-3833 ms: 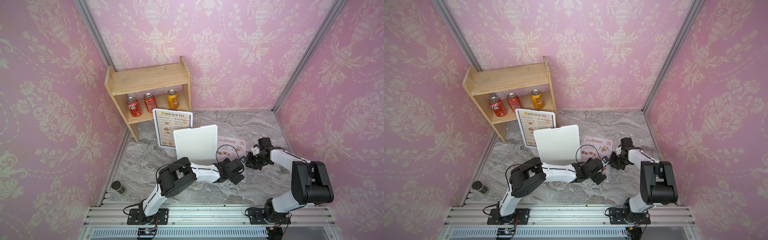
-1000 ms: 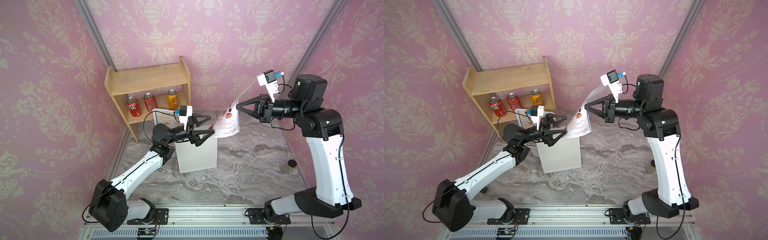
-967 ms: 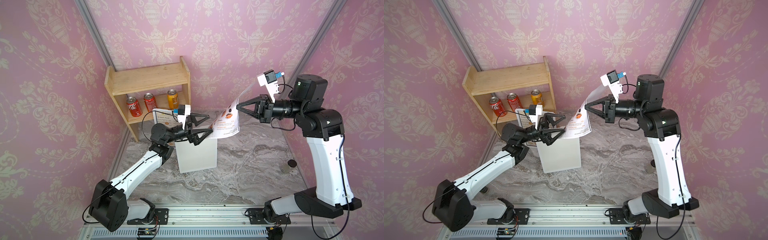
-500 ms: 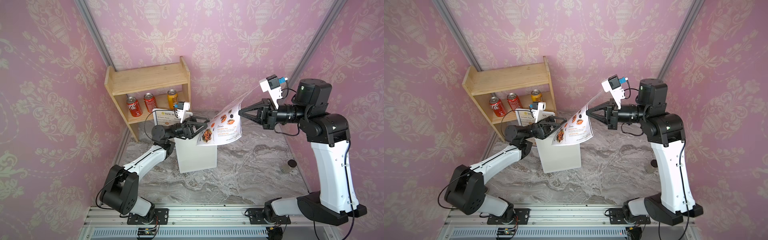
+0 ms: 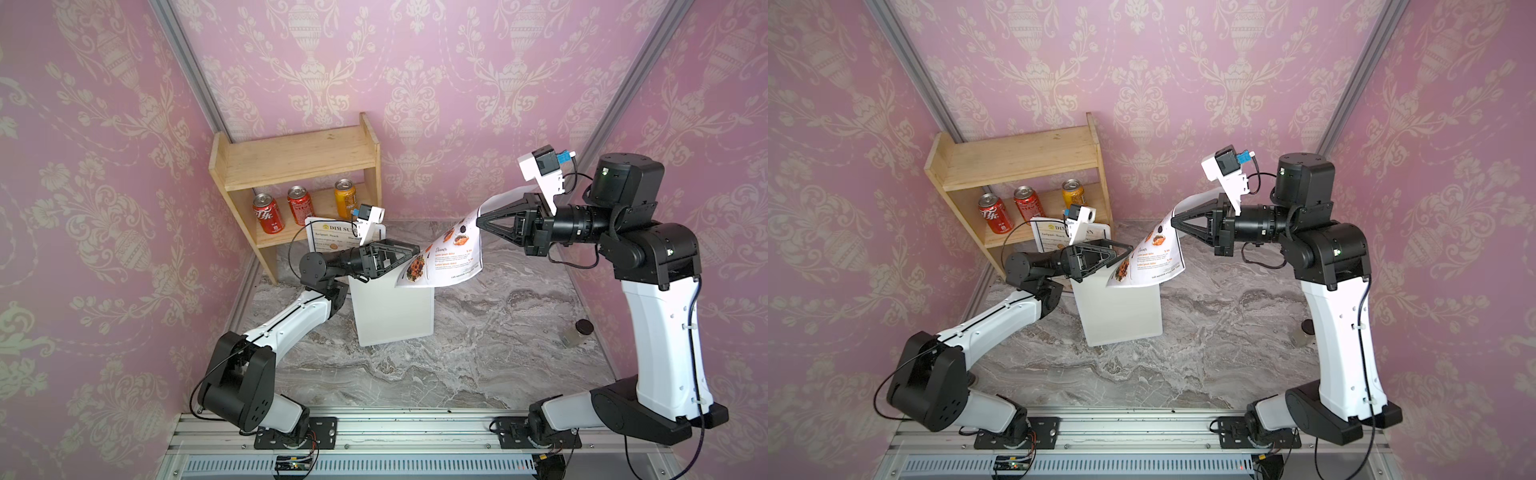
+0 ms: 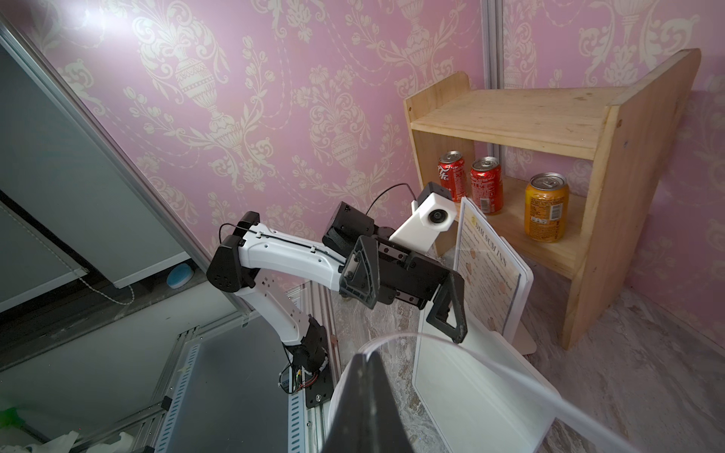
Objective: Insert the menus into the narrow rack
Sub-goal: Pick up the menu from the center of the board.
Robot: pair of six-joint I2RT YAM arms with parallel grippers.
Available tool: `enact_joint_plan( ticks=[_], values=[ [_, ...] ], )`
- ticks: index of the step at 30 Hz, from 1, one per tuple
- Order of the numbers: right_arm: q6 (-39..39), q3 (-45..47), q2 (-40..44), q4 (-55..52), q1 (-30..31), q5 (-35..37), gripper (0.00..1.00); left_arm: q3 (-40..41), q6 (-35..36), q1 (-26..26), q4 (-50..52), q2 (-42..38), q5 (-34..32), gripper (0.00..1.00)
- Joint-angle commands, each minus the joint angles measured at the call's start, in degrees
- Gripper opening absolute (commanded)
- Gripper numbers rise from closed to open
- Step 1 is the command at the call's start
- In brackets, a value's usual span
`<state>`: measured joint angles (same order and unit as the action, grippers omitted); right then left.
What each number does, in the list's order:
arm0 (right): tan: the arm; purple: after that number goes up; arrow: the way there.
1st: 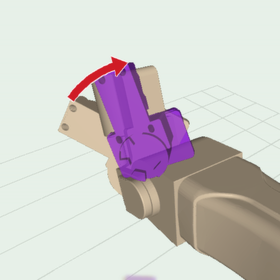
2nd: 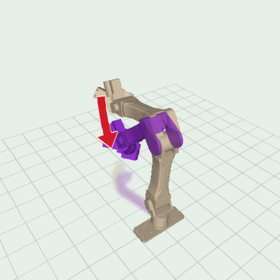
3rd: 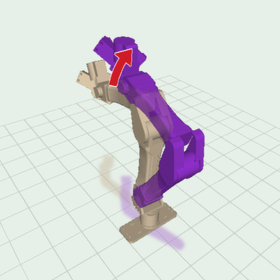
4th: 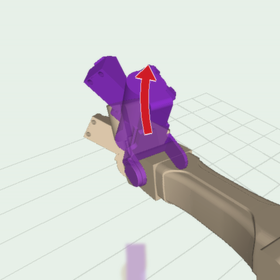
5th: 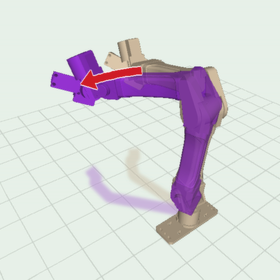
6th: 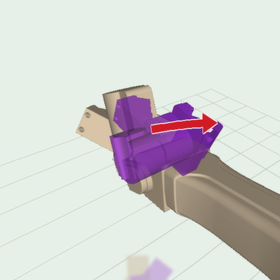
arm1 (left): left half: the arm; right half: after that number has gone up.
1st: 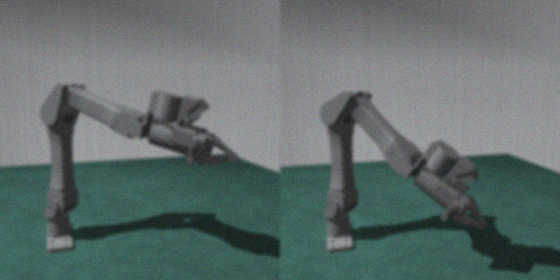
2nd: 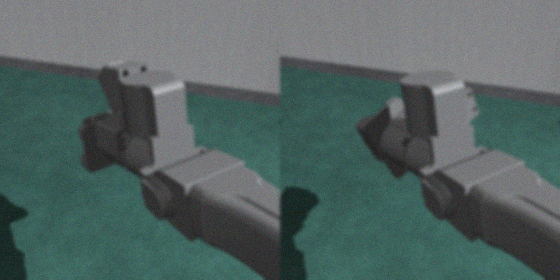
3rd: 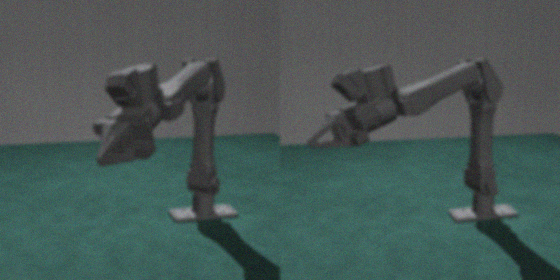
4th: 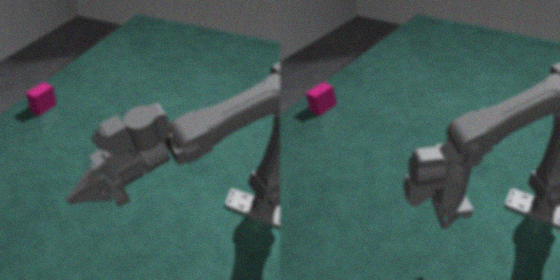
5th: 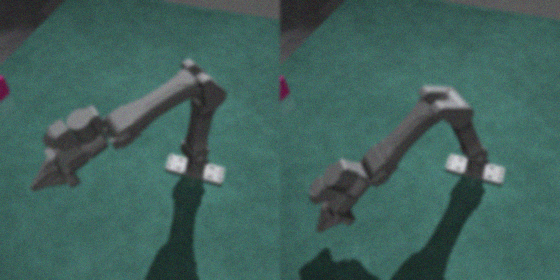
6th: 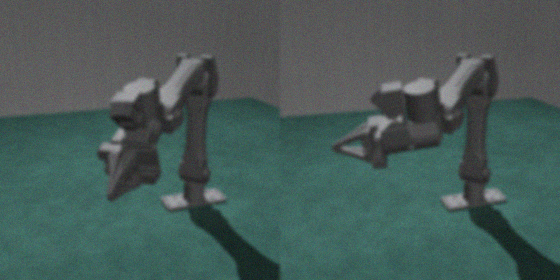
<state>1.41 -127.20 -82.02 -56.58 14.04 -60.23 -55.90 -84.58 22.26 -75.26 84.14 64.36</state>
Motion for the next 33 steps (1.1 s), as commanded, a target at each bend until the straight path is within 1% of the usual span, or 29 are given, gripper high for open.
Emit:
enact_joint_plan(
  ticks=[1,3,6,10,13,22,25,27,30,33],
  values=[
    [-1.15,-2.38,0.80,-0.77,0.48,-0.32,0.00,-0.48,0.64,-0.82,4.34,-0.38,2.40,0.99],
    [-0.99,-2.62,1.19,-0.72,0.51,-0.74,0.00,-0.61,1.94,-0.61,7.71,-0.55,1.92,0.99],
    [-0.89,-2.43,1.88,-0.28,0.46,-1.07,0.00,-1.59,1.39,0.05,10.37,-0.15,1.39,0.99],
    [-0.27,-1.35,2.16,0.46,0.80,-2.22,0.00,-3.14,0.72,3.04,11.07,0.80,-0.06,0.99],
    [-0.85,1.03,3.32,0.37,1.23,-1.84,0.00,-4.38,0.81,3.84,11.10,1.10,-0.92,0.99],
    [-1.74,12.57,8.90,1.40,1.42,0.22,0.00,-7.51,1.08,4.02,11.46,1.90,-2.38,0.98],
    [-2.37,14.49,9.92,1.19,1.43,1.13,0.00,-7.67,2.18,4.02,12.96,1.67,-1.64,0.96],
    [-3.07,15.30,10.21,0.55,1.48,2.43,0.00,-7.58,4.22,3.71,15.44,0.94,-0.85,0.95],
    [-3.90,16.18,10.62,-0.46,1.50,4.24,0.00,-7.08,6.89,2.41,19.04,-0.42,-0.12,0.94],
    [-4.66,17.75,11.52,-0.79,1.40,6.55,0.00,-6.99,7.78,1.00,20.53,-1.53,0.73,0.94]
  ],
)
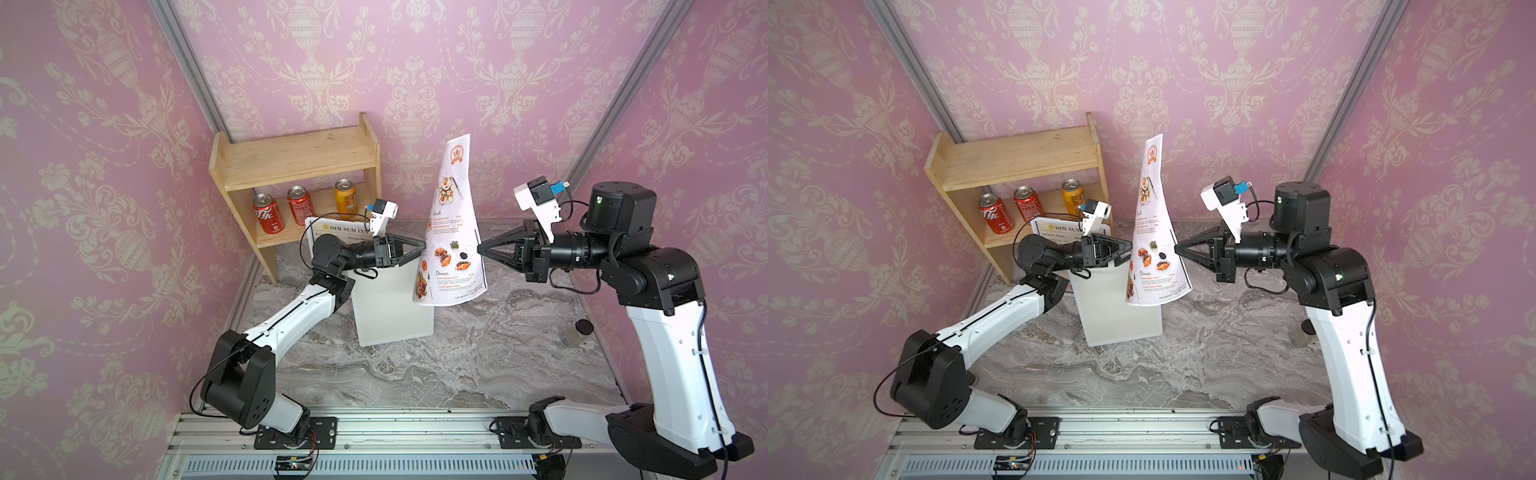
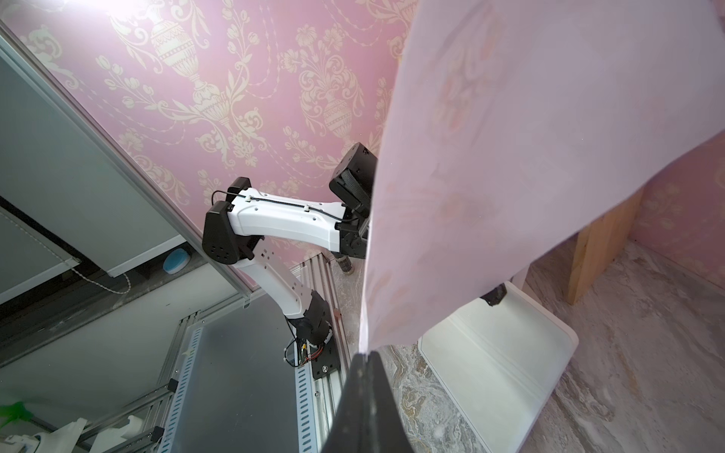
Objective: Insert the menus into the narrow rack
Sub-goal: Pick up the menu from the center of the board.
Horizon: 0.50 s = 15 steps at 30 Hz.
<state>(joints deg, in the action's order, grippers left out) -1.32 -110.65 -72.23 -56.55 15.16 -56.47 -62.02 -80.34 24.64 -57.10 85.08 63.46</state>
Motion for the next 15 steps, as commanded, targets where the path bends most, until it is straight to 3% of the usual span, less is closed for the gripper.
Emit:
enact_joint_plan(
  ticks=[1,15],
  values=[
    [-2.01,1.80,2.07,-0.83,0.31,3.48,0.00,-0.99,3.80,-1.68,2.78,-2.59,1.91,0.94],
    [-3.45,3.20,2.21,-1.80,0.27,10.21,0.00,-2.10,-0.44,-2.82,-4.63,-0.21,3.50,0.89]
  ],
)
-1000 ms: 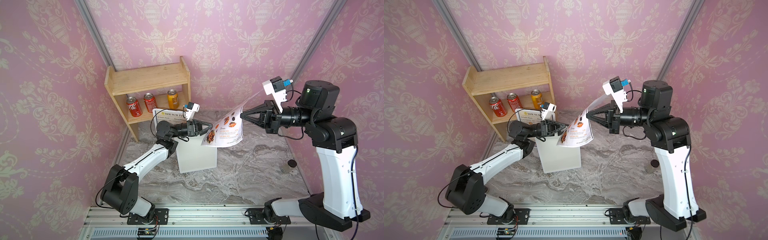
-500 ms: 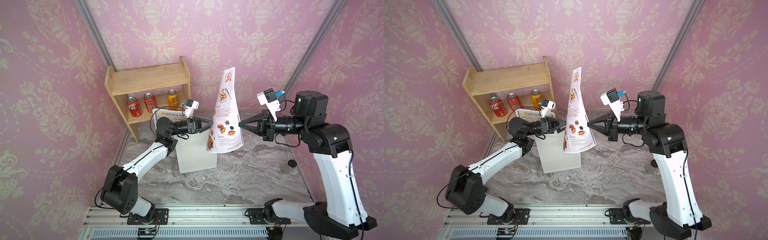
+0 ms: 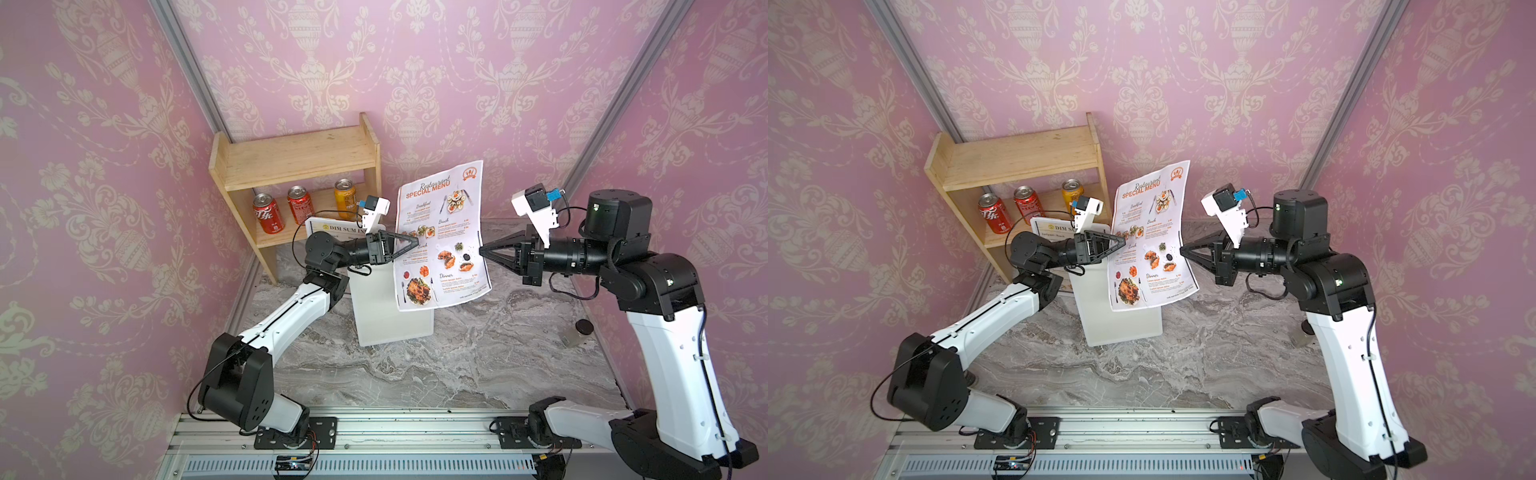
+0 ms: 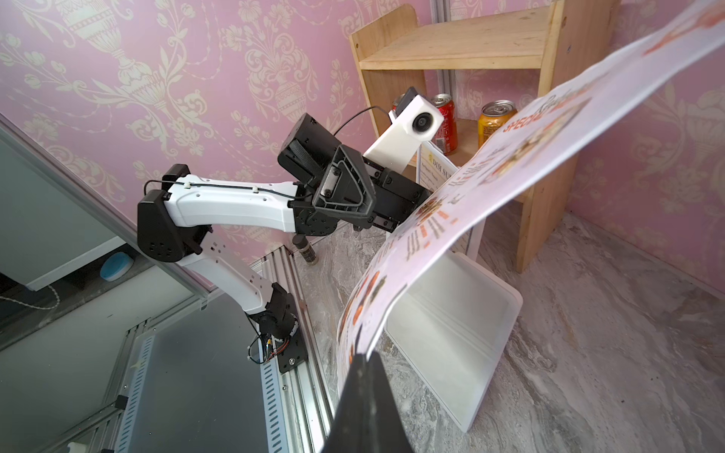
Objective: Insert the menus into the narrow rack
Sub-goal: Pick up the menu from the center of the board.
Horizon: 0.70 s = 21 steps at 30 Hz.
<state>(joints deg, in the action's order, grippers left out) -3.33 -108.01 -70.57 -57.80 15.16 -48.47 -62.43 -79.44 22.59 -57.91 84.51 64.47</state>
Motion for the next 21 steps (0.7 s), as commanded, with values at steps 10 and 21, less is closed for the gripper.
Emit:
enact_joint_plan(
  ticks=[10,21],
  values=[
    [-1.89,0.32,-3.63,-0.27,0.31,4.26,0.00,-3.53,0.99,-2.54,-0.80,-0.43,6.02,0.54],
    [-2.22,2.01,-6.14,2.37,0.31,5.41,0.03,-6.92,1.62,-5.40,-2.03,0.38,9.51,0.29]
  ],
)
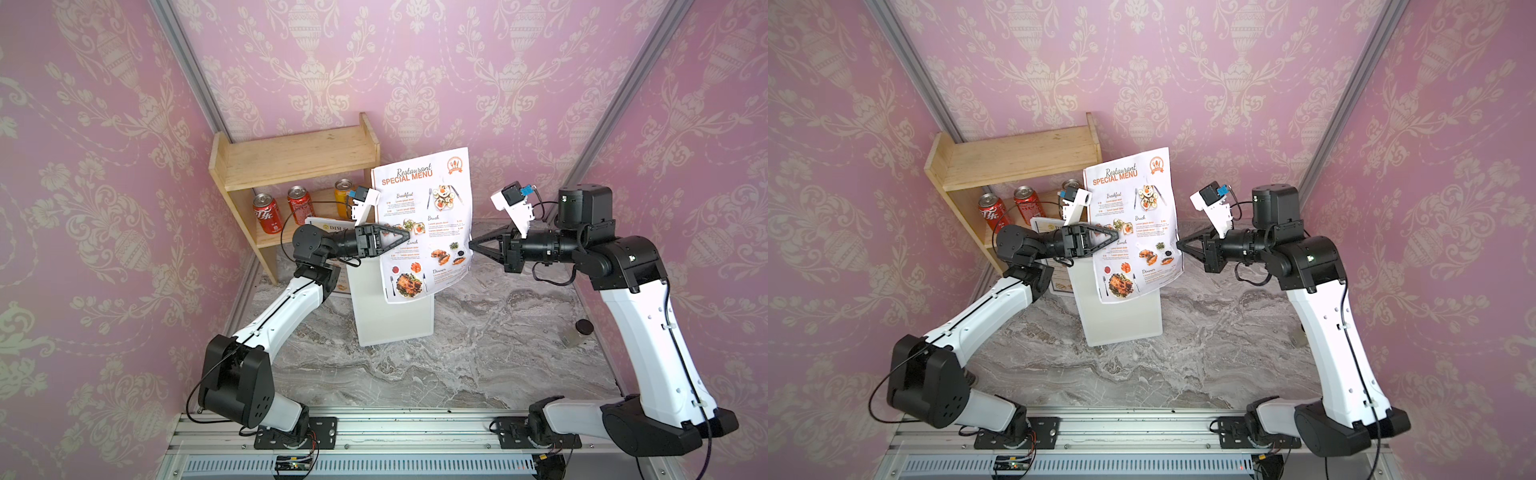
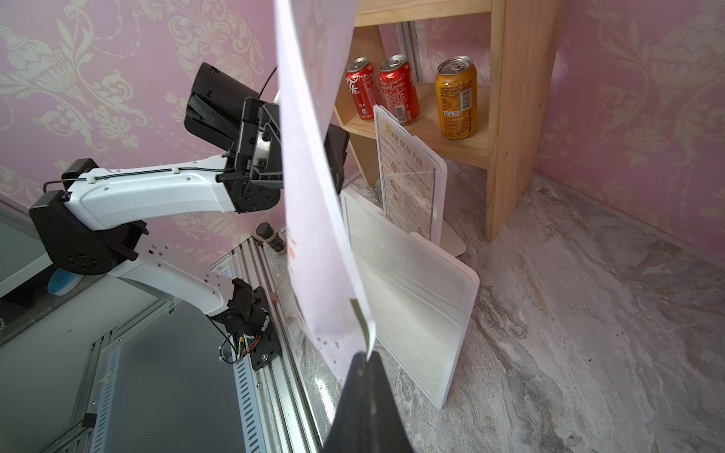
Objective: Insert the menus into the narrow rack
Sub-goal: Pick up the menu from the center of the board, then insert the menu into the narrow rack.
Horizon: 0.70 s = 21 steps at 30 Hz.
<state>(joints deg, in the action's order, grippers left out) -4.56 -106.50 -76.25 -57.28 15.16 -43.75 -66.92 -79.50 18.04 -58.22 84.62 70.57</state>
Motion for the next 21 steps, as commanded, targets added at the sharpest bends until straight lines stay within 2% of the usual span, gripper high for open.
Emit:
enact_joint_plan(
  ticks=[1,4,7,12,15,18,20,21],
  values=[
    [-1.07,0.46,-0.60,2.18,0.31,0.64,0.03,-2.90,2.42,-1.19,-1.42,0.39,3.67,0.26],
    [-0.64,0.80,-1.07,4.02,0.31,-0.29,0.07,-5.90,7.66,-2.14,4.42,0.71,5.28,0.18],
    [-0.69,1.53,-1.49,6.21,0.31,-0.69,0.12,-10.42,16.27,-2.96,15.25,1.37,7.92,0.08],
    [-2.07,1.99,-2.59,9.01,0.31,-1.52,0.30,-17.27,33.92,-4.80,29.98,1.68,8.54,0.00],
    [-3.56,1.54,-4.21,10.26,0.29,-1.97,0.41,-23.38,51.31,-5.86,48.59,2.10,6.65,0.00],
    [-5.43,-0.14,-7.04,10.04,0.35,-2.65,0.48,-32.16,76.51,-5.87,75.40,3.39,0.29,0.00],
    [-6.40,-1.64,-9.30,9.90,0.31,-4.24,0.52,-37.81,87.89,-5.71,87.14,5.12,-4.21,0.00],
    [-6.79,-2.55,-10.59,9.90,0.31,-4.85,0.54,-40.54,91.19,-5.74,90.92,6.15,-5.51,0.00]
  ],
)
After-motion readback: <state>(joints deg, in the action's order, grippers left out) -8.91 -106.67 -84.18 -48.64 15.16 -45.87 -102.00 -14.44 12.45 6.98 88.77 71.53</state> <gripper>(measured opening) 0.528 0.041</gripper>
